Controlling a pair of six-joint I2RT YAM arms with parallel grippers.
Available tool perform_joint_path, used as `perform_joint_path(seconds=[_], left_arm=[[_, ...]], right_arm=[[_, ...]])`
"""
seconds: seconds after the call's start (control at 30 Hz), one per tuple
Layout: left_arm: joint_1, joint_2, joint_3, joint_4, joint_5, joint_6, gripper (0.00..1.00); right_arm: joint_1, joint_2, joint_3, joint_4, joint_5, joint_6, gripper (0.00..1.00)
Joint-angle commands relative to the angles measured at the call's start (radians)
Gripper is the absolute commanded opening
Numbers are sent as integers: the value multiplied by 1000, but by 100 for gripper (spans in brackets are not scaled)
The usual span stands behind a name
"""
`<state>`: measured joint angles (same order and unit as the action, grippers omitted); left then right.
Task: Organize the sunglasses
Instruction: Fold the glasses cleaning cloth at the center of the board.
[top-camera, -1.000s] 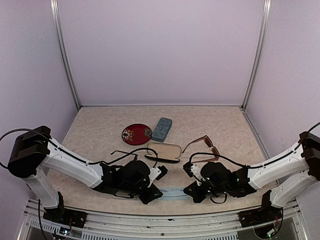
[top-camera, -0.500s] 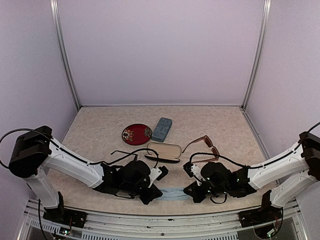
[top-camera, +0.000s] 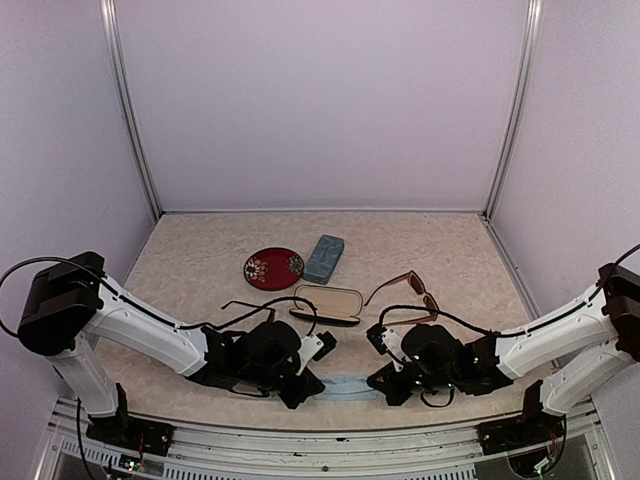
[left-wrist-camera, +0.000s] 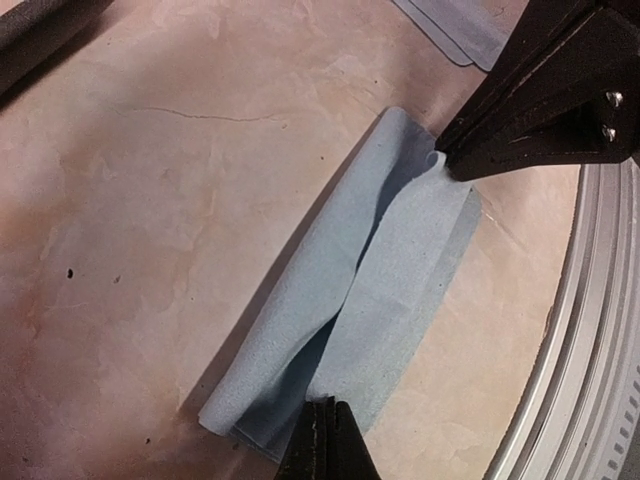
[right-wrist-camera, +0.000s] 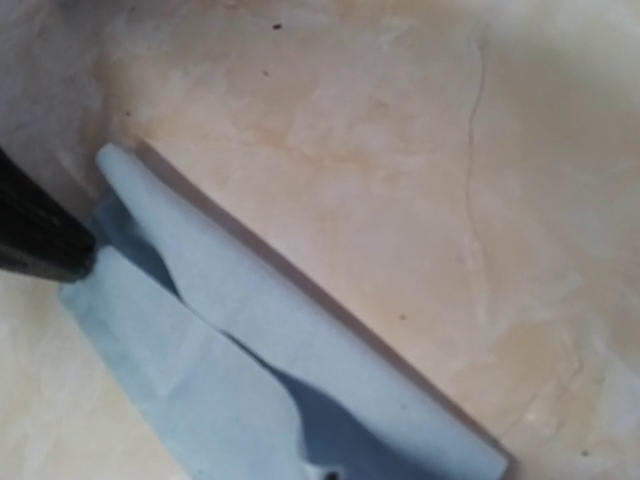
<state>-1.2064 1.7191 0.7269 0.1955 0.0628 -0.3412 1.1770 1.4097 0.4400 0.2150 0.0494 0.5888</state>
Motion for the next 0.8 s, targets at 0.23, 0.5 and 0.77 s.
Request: perform_joint_path(seconds=[0.23, 0.5, 0.77], left_arm=[[24, -64, 20, -1, -82, 12, 0], [60, -56, 69, -24, -114, 32, 0], [92, -13, 147, -56, -152, 59, 0]], right_arm=[[-26, -36, 44, -45, 54, -42, 0], [-85, -37, 94, -73, 51, -90, 0], [-156, 4, 147, -85, 31, -175, 0]])
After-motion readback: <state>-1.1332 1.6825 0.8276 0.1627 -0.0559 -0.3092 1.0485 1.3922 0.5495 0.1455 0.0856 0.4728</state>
